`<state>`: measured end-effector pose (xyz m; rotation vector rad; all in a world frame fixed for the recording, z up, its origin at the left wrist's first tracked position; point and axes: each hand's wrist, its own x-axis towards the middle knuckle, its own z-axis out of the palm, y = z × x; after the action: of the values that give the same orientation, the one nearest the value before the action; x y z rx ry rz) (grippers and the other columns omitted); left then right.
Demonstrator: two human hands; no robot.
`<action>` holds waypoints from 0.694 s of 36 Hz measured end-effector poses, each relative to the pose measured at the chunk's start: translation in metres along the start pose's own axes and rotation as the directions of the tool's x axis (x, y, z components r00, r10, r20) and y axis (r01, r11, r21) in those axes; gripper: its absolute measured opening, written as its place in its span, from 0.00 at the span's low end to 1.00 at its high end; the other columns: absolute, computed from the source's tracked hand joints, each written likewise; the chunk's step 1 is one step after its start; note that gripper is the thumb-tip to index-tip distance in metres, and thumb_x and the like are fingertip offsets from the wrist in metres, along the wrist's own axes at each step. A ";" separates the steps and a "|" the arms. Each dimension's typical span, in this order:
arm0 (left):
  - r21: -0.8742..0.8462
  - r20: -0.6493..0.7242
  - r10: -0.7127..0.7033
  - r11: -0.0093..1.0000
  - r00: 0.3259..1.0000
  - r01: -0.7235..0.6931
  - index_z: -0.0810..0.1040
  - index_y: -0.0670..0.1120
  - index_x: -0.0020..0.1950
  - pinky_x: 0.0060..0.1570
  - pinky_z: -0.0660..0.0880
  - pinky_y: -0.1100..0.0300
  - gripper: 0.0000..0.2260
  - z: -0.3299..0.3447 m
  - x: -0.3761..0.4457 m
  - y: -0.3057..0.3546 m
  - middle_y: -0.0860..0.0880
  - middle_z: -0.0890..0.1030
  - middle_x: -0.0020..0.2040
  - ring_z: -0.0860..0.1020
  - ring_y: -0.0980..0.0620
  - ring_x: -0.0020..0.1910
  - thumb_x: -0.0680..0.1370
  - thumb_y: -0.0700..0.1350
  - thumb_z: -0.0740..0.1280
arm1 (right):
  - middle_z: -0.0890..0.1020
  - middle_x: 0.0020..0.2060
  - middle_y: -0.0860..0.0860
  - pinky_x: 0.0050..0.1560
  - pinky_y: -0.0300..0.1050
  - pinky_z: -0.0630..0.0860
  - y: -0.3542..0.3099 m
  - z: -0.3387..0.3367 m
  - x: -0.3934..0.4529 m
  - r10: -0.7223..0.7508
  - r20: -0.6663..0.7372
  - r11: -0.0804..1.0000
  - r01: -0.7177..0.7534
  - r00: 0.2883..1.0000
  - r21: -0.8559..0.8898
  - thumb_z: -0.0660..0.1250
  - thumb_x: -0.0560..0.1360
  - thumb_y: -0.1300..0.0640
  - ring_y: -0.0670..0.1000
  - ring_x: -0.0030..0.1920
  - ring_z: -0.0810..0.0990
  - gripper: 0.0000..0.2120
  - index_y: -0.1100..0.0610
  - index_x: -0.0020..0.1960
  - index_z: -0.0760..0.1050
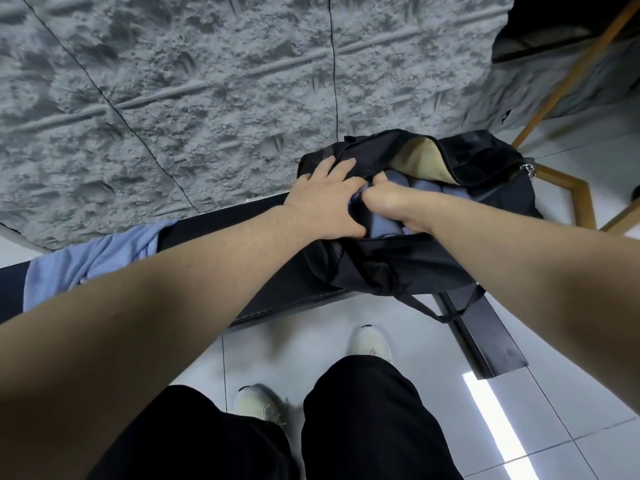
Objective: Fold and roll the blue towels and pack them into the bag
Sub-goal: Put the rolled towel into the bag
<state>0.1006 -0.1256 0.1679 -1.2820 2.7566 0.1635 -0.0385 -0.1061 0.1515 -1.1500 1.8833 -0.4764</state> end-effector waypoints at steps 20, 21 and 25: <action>-0.124 0.032 -0.011 0.992 0.999 0.015 0.69 0.58 0.71 0.75 0.54 0.44 0.23 -0.012 -0.012 -0.002 0.53 0.52 0.80 0.46 0.49 0.79 0.76 0.52 0.64 | 0.75 0.62 0.46 0.48 0.45 0.74 0.016 -0.021 -0.018 0.026 0.016 0.986 -0.029 1.000 0.163 0.52 0.81 0.56 0.52 0.60 0.74 0.23 0.42 0.74 0.63; -0.133 0.025 -0.011 0.991 1.000 0.015 0.69 0.58 0.71 0.75 0.54 0.44 0.22 -0.013 -0.014 -0.003 0.53 0.53 0.80 0.47 0.49 0.78 0.76 0.52 0.64 | 0.77 0.59 0.47 0.41 0.42 0.74 0.017 -0.022 -0.021 0.030 0.037 0.987 -0.036 0.999 0.159 0.52 0.81 0.58 0.51 0.56 0.76 0.23 0.43 0.73 0.65; -0.142 0.029 -0.007 0.990 1.000 0.011 0.71 0.56 0.69 0.74 0.56 0.44 0.20 -0.016 -0.021 -0.004 0.52 0.56 0.79 0.49 0.49 0.78 0.77 0.51 0.63 | 0.77 0.46 0.50 0.34 0.37 0.72 0.018 -0.021 -0.035 -0.016 0.057 0.993 0.010 0.998 0.113 0.59 0.80 0.59 0.49 0.40 0.74 0.21 0.45 0.71 0.66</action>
<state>0.1170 -0.1145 0.1863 -1.3129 2.7586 0.3807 -0.0580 -0.0698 0.1677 -1.0906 1.7770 -0.5445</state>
